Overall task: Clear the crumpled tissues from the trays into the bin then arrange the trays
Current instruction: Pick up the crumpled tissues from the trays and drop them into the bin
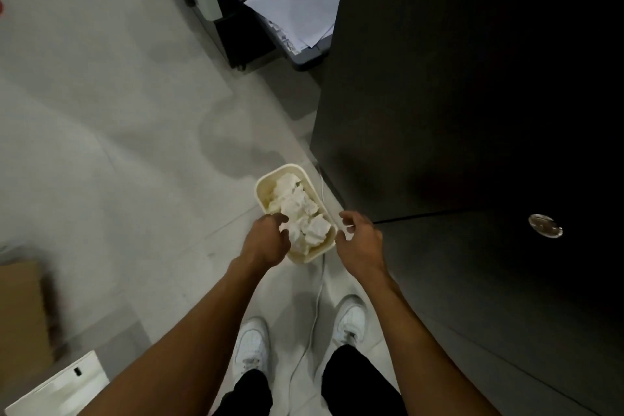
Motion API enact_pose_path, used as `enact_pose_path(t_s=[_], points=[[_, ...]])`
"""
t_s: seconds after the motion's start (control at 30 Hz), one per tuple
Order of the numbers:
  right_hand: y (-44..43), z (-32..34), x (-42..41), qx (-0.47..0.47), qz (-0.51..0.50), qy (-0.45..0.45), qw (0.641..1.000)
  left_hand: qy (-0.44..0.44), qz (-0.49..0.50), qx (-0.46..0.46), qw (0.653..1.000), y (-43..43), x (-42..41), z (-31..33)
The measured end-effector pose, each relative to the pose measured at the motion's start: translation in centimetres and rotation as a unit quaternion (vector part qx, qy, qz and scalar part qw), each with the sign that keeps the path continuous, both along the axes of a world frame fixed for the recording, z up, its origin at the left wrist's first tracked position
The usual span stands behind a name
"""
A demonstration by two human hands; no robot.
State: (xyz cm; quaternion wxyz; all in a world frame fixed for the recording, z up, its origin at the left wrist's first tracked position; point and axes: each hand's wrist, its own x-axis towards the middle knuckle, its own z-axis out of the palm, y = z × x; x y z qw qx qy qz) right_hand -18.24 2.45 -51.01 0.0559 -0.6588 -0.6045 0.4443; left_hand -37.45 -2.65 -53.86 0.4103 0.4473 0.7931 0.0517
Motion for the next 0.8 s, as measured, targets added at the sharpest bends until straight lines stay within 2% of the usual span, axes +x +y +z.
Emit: enact_pose_path(t_s=[0.17, 0.4, 0.57, 0.8], points=[[-0.3, 5.8, -1.9, -0.007, -0.003, 0.027, 1.000, -0.025, 0.024, 0.034, 0.999, -0.2, -0.6, 6.1], [-0.5, 17.5, -3.1, 0.015, -0.009, 0.033, 0.999, -0.039, 0.036, 0.105, 0.993, -0.3, -0.9, 18.5], [-0.5, 26.9, -3.4, 0.093, -0.016, 0.055, 0.994, -0.087, 0.049, 0.142, 0.985, 0.8, -1.2, 28.6], [1.3, 40.0, -2.7, 0.218, -0.030, 0.066, 0.973, -0.108, 0.029, 0.242, 0.964, 3.8, -0.2, 43.1]])
